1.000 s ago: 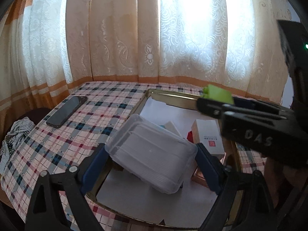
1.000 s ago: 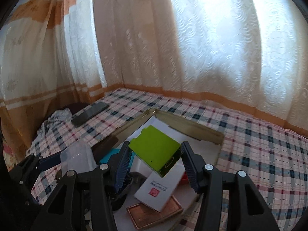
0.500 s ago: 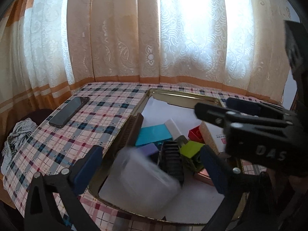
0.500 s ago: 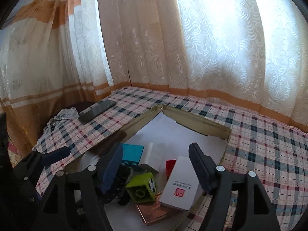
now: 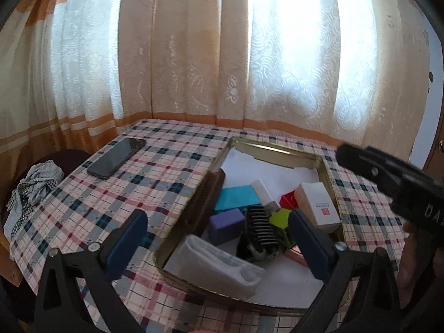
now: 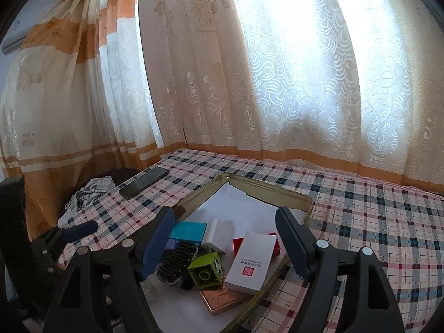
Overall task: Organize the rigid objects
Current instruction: 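Open both tools and withdraw them from the tray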
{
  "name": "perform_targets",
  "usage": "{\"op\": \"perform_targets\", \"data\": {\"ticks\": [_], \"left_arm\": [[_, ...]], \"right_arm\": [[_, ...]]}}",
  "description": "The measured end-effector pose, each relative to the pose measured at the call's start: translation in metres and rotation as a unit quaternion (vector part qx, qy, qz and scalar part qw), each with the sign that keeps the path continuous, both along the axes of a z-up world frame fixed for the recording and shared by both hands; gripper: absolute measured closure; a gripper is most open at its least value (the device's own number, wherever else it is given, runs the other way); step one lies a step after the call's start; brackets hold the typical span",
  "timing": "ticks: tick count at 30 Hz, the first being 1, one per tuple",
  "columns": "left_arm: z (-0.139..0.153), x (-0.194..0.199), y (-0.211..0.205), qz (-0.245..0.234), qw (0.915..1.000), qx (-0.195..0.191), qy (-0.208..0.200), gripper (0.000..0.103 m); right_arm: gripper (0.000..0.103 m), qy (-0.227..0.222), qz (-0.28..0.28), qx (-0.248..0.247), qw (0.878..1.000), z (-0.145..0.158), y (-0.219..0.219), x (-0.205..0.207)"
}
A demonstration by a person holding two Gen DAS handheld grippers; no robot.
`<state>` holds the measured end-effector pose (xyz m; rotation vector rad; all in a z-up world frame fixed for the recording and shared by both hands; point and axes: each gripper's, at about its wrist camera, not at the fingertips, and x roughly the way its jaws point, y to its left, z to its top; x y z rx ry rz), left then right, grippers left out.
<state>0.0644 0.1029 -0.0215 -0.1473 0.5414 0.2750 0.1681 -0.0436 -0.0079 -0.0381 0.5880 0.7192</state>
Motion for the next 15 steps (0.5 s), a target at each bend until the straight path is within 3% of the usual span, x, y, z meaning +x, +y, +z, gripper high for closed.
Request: {"op": "perform_targets", "data": {"ticks": [15], "left_arm": [[0.012,-0.012,-0.006,0.014,0.9994,0.025,-0.017,0.000]], "right_arm": [[0.025,0.002,-0.008,0.000,1.000,-0.004,-0.014,-0.016]]}}
